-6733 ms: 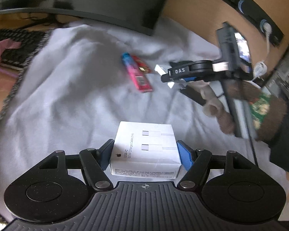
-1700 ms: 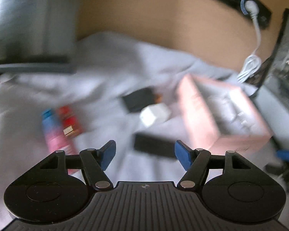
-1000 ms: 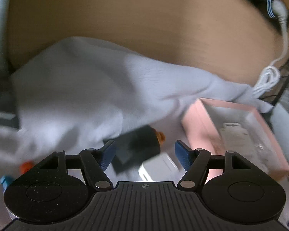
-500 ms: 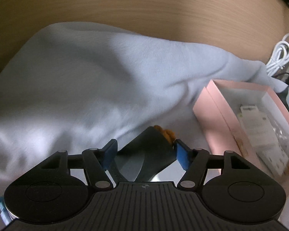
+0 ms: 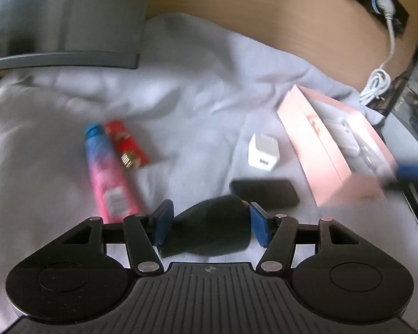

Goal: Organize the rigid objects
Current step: 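Grasp the orange toy figure with the right tool while the left tool approaches the black holder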

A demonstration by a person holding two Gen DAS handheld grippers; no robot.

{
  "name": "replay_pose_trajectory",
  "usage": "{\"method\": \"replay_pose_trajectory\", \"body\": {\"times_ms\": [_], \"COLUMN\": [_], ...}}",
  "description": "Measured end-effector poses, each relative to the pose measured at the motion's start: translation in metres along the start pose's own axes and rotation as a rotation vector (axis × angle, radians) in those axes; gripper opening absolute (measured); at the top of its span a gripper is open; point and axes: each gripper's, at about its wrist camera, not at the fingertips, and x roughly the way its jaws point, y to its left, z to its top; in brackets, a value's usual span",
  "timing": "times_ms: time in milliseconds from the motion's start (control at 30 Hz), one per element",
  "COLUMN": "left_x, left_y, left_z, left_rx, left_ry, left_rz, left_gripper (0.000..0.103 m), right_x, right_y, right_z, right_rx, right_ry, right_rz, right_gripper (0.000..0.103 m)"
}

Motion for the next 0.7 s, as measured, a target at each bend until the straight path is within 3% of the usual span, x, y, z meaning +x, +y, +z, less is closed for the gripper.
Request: {"method": "replay_pose_trajectory", "body": {"times_ms": [133,367,533,700], "left_x": [-0.024,-0.054,-0.071,-0.093], "left_y": [0.01,0.018,0.028,0.046], "left_z": [-0.02,-0.061,-0.08,-0.086], "left_rx": [-0.079,-0.123,-0.168,-0.233], "left_ry": [0.004,0.047,0.042,-0.005], "left_rz": [-0.01,0.007,0.008,0.066], "left_gripper": [0.055,0.054,0.054,0.054], "right_x": [0.037,0.122,0.102,0.063], "right_y": [0.012,0.045,0.076,0.09], "right_z": [0.043,0.079,0.06,0.015], "right_rx": [-0.013,-0.032,-0.133,-0.262], "right_ry": [0.021,0.117,0.121,0.136], "right_rz": [0.069,0.002,0.216,0.409], "right_gripper": [0.051,0.048,0.047,0.047]}}
